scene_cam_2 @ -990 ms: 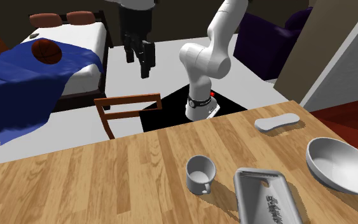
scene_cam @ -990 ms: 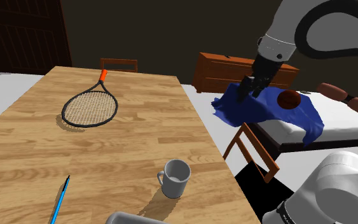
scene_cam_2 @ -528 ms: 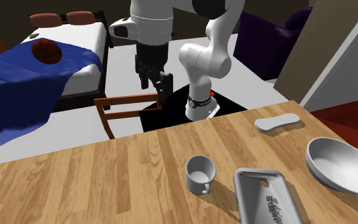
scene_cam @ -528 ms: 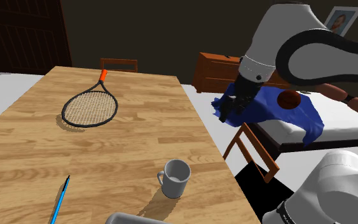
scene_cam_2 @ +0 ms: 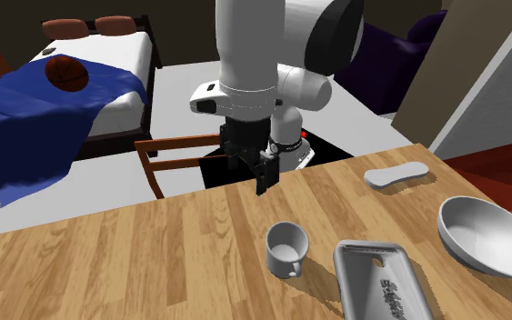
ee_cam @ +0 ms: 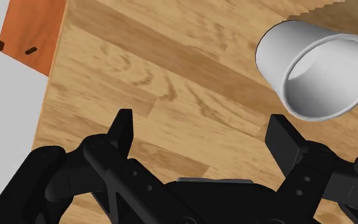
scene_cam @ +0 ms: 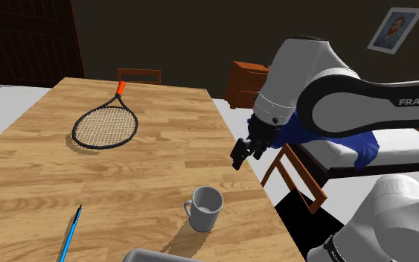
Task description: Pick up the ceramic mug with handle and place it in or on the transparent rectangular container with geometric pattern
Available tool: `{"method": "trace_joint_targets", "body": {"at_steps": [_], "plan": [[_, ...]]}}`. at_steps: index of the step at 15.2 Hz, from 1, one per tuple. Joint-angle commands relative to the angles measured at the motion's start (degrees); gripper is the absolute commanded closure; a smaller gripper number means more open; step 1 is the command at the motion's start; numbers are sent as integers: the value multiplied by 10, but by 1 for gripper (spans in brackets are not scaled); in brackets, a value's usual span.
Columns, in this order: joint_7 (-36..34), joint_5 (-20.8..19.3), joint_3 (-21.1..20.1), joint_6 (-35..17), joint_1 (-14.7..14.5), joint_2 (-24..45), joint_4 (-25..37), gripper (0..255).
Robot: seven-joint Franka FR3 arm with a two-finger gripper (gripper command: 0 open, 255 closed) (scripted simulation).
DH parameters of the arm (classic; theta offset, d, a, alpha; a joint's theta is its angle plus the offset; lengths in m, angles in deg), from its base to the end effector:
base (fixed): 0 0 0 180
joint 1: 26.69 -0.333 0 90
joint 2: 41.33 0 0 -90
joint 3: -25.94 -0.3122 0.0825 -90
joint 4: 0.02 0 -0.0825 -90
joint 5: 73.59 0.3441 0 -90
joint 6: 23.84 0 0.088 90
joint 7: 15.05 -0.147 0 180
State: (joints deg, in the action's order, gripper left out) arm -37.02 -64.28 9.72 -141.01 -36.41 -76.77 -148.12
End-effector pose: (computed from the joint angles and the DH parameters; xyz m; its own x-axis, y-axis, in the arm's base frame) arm 0.2982 0.1604 0.4301 0.9968 -0.0461 0.0658 -0.0454 -0.9989 -0.0117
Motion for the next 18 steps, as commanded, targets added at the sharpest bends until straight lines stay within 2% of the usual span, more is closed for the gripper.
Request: {"method": "trace_joint_targets", "body": {"at_steps": [1, 7, 14, 18], "plan": [[-14, 15, -18, -36, -9, 33, -1, 0], [-52, 50, -68, -125, -35, 122, 5, 0], [-57, 47, -82, -191, -32, 165, -18, 0], [-58, 47, -83, -196, -32, 169, -20, 0]]}}
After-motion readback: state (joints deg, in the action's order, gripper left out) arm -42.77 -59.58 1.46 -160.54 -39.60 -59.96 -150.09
